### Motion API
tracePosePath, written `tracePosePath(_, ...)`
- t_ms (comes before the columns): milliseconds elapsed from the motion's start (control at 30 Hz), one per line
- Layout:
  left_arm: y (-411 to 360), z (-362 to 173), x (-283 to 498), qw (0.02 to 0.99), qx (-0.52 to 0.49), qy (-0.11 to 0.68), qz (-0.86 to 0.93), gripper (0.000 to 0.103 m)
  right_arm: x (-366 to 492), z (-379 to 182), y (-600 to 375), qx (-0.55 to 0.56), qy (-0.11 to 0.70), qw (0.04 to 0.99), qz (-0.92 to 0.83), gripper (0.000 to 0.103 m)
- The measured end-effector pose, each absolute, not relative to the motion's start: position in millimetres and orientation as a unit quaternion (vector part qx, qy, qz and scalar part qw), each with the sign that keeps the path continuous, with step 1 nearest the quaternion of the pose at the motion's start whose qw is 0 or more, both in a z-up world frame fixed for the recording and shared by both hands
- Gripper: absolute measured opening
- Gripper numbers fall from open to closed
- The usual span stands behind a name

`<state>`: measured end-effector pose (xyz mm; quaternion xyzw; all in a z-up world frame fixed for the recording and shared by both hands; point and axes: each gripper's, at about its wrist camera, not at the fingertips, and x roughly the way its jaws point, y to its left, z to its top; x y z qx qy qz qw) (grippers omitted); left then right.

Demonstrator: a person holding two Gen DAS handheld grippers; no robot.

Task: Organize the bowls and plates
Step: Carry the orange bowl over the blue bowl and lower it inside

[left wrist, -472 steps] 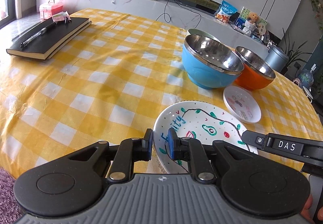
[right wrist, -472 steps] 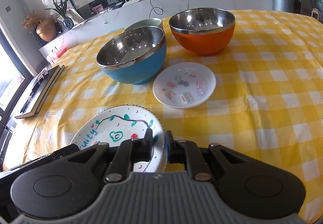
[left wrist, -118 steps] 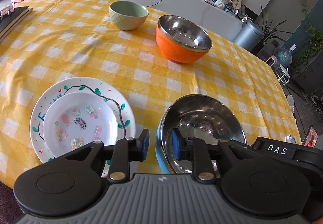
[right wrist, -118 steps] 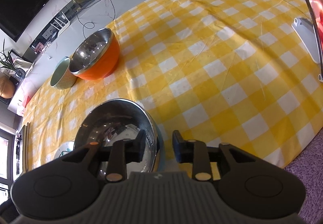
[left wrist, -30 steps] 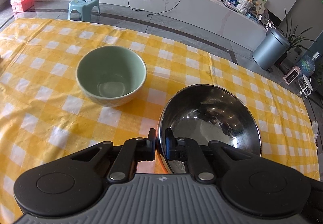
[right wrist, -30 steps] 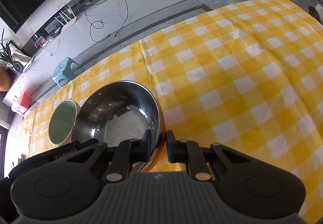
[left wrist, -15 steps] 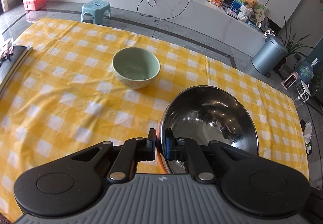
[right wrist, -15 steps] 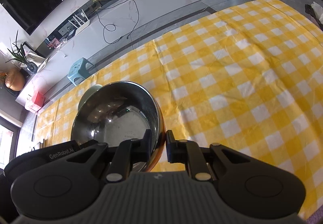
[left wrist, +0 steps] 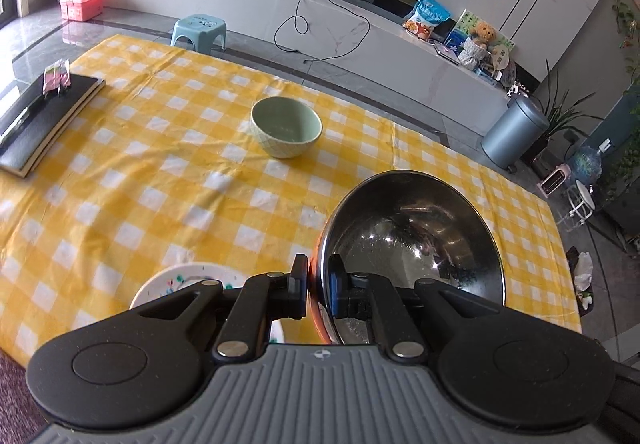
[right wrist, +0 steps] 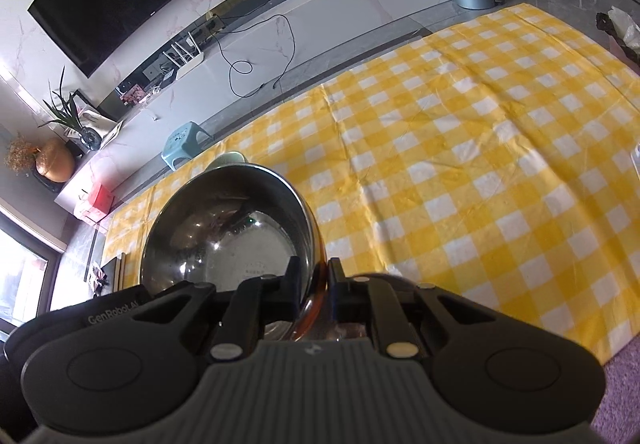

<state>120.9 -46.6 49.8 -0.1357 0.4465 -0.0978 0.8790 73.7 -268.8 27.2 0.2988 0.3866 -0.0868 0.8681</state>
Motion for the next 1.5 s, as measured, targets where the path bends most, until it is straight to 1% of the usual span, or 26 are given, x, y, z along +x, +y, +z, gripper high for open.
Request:
tracePosePath(100,-40.0,45.9,108.7,0.871,-0.152,0.456,-0.105,0.012,58.5,27.6,-268.0,0.303,0.383,0.868,-0.088,0.011)
tracePosePath(600,-51.5,12.1,78.7,0.845,-0.149,0.493,-0.141,0.012,19.8,5.7,-280.7,0.302,0.392,0.86,-0.126,0.008)
tracePosePath(1300,-76.2,-12.3,84.4,0.834,-0.101,0.524,-0.142,0.014,27.1,-26.8,-300.9,0.311,0.415,0.843,-0.141,0.007)
tracePosePath(1500,-79.2,-14.2,85.9,0.836,-0.091,0.522,-0.143,0.014,30.3,-31.1,-302.4,0.312,0.419,0.841,-0.141,0.007)
